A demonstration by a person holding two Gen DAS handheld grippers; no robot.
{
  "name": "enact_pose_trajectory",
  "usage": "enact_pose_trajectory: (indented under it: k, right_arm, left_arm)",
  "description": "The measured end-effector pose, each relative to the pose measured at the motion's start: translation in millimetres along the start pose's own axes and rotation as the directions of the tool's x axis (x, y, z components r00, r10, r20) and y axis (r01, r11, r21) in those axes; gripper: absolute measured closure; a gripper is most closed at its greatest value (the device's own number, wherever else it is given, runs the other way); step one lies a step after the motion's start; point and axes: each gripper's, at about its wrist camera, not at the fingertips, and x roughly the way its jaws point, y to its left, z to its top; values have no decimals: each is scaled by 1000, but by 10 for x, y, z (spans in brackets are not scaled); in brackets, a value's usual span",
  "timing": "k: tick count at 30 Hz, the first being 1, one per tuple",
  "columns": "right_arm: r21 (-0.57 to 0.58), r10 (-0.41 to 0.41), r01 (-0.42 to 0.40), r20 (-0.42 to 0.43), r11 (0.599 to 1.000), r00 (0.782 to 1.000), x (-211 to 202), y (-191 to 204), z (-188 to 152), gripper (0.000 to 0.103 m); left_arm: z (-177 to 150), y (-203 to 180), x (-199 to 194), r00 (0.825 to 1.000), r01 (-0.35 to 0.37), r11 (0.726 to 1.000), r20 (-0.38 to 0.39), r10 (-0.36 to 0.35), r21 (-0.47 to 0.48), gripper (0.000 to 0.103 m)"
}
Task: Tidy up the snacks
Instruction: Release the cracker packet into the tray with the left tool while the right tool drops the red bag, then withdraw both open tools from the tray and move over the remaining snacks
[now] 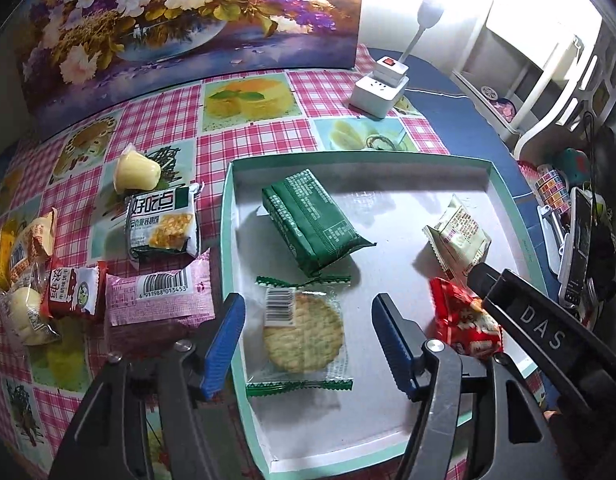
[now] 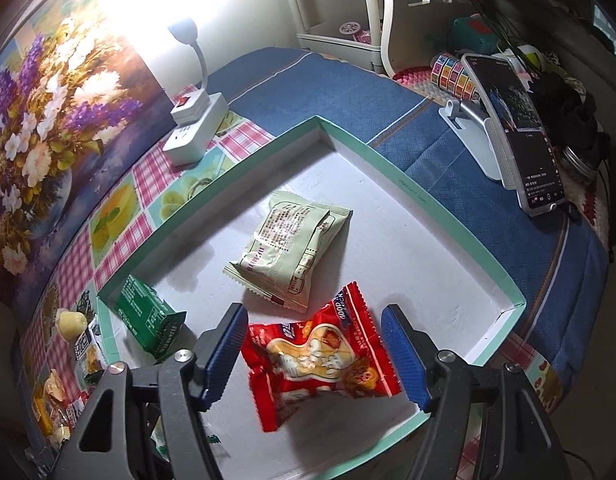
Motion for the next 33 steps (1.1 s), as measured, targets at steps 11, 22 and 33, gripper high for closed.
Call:
enact_pose_trajectory:
  k: [11,22,33]
  right_arm:
    - [-47,12,-10,40,999,999,-48,64,1,0]
    - [-63,37,-34,58,997,998,-84,92,3,0]
    - [-139,101,-92,59,986,993,-129,310,-70,0]
  left_arm:
    - [-3,241,-76,999,-21,995,30,24,-102,16]
    - [-2,507,-193,993,-65,975,83,84,-211,7]
    - [-104,1156,-408,954,-233,878,78,290,-417,6]
